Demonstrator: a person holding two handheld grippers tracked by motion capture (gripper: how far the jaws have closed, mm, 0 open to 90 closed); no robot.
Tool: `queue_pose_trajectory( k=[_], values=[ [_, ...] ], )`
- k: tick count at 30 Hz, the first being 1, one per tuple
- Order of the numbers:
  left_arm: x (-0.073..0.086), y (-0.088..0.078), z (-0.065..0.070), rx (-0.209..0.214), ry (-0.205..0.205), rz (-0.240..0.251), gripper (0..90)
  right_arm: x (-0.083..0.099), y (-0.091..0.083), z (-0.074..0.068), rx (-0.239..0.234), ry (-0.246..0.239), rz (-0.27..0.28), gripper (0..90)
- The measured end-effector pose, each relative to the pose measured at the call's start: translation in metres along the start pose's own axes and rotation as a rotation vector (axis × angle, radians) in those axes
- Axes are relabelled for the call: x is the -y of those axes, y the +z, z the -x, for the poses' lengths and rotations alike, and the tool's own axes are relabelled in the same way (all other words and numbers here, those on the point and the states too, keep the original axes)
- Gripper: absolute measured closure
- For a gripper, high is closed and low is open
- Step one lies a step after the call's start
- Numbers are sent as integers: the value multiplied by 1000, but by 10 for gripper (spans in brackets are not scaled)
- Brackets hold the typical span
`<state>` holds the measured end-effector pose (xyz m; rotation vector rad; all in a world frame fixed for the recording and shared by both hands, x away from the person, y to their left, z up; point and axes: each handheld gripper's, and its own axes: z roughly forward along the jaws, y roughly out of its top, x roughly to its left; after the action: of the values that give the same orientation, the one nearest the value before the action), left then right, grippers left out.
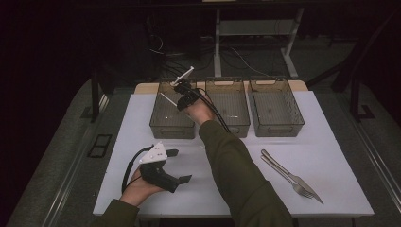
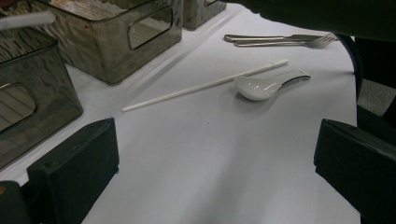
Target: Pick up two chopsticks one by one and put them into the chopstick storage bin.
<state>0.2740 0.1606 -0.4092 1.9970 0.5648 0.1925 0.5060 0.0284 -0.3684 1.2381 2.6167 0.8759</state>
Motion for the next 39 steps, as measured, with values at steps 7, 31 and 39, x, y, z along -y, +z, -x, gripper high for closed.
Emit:
queue_pose_trajectory(
  k=[7,31,39],
  values=[
    [0,0,-1,1,1,4,0,0,8,-2,-7,1,-6,845],
    [0,-1,-2,-11,14,-7,0,34,-54,14,-121,-56,123,562],
    [1,0,-2,-16,7,-7,0,66,-83,24,-172,-75,166,481]
  ],
)
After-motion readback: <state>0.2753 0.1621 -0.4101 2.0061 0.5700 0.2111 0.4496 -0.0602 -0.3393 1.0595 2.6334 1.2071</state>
